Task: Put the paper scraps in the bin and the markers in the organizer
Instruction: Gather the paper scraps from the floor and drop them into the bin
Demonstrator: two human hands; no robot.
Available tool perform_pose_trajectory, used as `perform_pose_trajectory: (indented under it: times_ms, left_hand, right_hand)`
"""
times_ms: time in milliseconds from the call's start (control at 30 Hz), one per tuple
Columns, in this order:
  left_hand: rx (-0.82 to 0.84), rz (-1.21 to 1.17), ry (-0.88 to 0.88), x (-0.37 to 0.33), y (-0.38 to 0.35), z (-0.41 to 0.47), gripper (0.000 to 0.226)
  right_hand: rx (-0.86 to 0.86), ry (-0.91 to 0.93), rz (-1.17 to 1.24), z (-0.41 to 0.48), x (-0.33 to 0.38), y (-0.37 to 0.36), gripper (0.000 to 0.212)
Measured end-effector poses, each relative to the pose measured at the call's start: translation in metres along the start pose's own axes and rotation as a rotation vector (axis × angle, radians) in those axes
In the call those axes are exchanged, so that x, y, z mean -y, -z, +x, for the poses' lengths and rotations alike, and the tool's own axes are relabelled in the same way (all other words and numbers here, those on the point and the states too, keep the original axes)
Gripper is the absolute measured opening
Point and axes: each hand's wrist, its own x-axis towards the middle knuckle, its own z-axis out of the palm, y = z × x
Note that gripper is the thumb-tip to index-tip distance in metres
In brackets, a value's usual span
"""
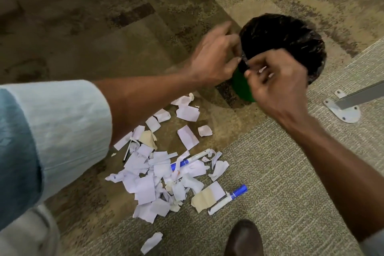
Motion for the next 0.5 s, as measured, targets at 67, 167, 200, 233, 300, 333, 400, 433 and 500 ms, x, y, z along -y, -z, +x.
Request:
perform_pose_trajectory:
  times_ms: [67, 167, 200, 233, 300, 333, 400, 433, 500]
  left_hand:
    - [0.016, -0.052, 0.053, 0.021, -0.007, -0.027, 0.008]
    - [0.230, 0.045, 0.202, 0.054, -0.025, -0.066, 0.034]
    - [0.325, 0.106, 0.211, 0.065, -0.032, -0.078, 0.051]
    - [0.399, 0.174, 0.192, 0.076, -0.037, -0.090, 0.068]
    - [0.518, 0.293, 0.191, 0.092, -0.048, -0.111, 0.099]
    - [0.577, 0.339, 0.217, 0.099, -0.053, -0.120, 0.112]
    - [0.691, 0.378, 0.236, 0.107, -0.067, -0.135, 0.130]
    - [0.732, 0.380, 0.220, 0.109, -0.074, -0.141, 0.135]
    - [0.753, 0.389, 0.177, 0.110, -0.087, -0.148, 0.138]
  right_hand:
    - [0.195, -0.006, -0.001, -0.030, 0.015, -0.021, 0.027]
    - [0.509, -0.057, -0.136, -0.076, 0.026, -0.055, 0.057]
    - [0.589, -0.078, -0.174, -0.090, 0.026, -0.065, 0.066]
    - [0.654, -0.101, -0.210, -0.103, 0.025, -0.074, 0.073]
    - [0.741, -0.145, -0.277, -0.130, 0.020, -0.087, 0.088]
    - [0.767, -0.172, -0.306, -0.142, 0.017, -0.091, 0.095]
    - [0.791, -0.248, -0.330, -0.163, 0.012, -0.098, 0.105]
    - [0.792, -0.294, -0.321, -0.171, 0.010, -0.101, 0.108]
    - [0.776, -0.374, -0.290, -0.185, 0.008, -0.107, 0.112]
